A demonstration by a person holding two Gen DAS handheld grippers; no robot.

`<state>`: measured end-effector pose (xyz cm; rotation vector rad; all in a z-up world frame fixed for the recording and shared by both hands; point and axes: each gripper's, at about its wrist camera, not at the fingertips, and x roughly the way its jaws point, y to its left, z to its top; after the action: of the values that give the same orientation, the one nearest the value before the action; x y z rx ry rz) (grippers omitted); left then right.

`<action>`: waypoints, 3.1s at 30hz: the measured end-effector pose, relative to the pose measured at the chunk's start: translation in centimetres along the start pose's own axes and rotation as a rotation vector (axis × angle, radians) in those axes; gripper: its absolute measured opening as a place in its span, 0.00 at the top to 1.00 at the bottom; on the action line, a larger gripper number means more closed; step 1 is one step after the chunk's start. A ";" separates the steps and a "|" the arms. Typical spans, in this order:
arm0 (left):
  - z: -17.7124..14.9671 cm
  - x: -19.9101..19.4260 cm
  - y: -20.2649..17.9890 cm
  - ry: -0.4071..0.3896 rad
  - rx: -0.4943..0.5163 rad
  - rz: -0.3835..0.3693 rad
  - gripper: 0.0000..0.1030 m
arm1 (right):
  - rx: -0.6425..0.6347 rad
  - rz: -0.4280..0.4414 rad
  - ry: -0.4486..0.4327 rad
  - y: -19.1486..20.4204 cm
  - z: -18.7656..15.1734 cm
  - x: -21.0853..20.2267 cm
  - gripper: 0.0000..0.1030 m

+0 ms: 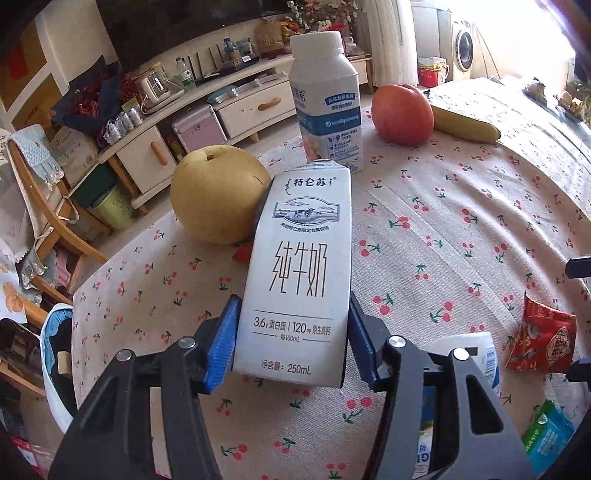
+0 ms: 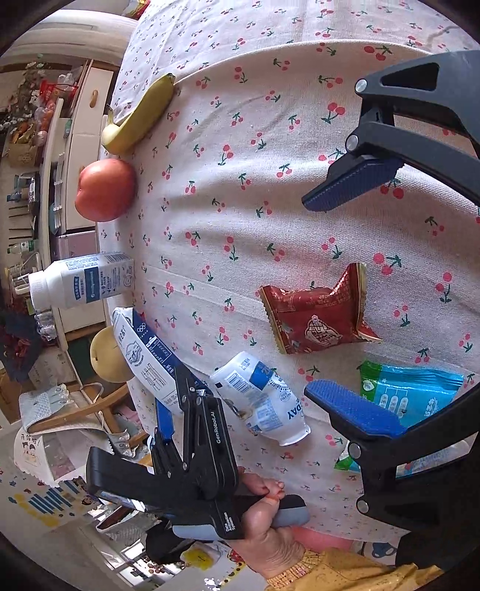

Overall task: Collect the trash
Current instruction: 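Grasp the white milk carton with the left tool while the right tool grasps the red snack packet, then lift the milk carton with the left tool while the right tool carries the red packet to the bucket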

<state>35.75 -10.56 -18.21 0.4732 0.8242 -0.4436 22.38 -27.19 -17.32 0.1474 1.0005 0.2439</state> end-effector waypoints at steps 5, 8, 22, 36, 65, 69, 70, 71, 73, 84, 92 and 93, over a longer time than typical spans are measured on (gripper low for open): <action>-2.0 -1.6 -0.4 0.000 -0.072 -0.006 0.47 | -0.007 -0.015 0.011 -0.1 -0.4 0.4 0.11; -3.8 -3.3 -0.1 -0.010 -0.141 -0.014 0.47 | -0.006 -0.017 0.021 -0.3 -0.6 0.8 0.11; -10.8 -10.4 0.9 -0.024 -0.361 -0.010 0.48 | -0.176 -0.147 -0.003 2.4 -1.3 2.1 0.27; -15.9 -15.9 1.2 -0.071 -0.514 0.058 0.48 | -0.204 -0.126 -0.035 3.2 -2.2 1.7 0.54; -20.2 -21.8 7.0 -0.240 -0.689 0.113 0.47 | -0.114 -0.050 -0.249 10.0 -2.0 -6.1 0.56; -21.0 -22.8 8.2 -0.260 -0.730 0.128 0.47 | -0.153 0.005 -0.253 13.3 -1.7 -6.3 0.56; -21.2 -23.1 8.5 -0.265 -0.740 0.135 0.47 | -0.166 0.019 -0.253 14.3 -1.7 -6.3 0.56; -21.4 -23.3 8.8 -0.270 -0.749 0.140 0.47 | -0.180 0.034 -0.252 15.3 -1.7 -6.3 0.56; -21.9 -23.8 9.3 -0.277 -0.766 0.149 0.47 | -0.207 0.063 -0.249 17.3 -1.7 -6.1 0.56; -24.6 -26.1 13.2 -0.308 -0.886 0.213 0.47 | -0.347 0.210 -0.224 28.1 -1.3 -4.6 0.56; -28.4 -27.9 17.3 -0.329 -1.031 0.270 0.47 | -0.425 0.292 -0.202 35.0 -0.8 -3.1 0.56; -28.9 -28.1 17.8 -0.330 -1.050 0.281 0.47 | -0.434 0.299 -0.199 35.7 -0.8 -2.9 0.56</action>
<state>11.68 25.22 -9.40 -0.4520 0.5566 0.1983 15.41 6.44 -7.03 -0.0758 0.7059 0.6997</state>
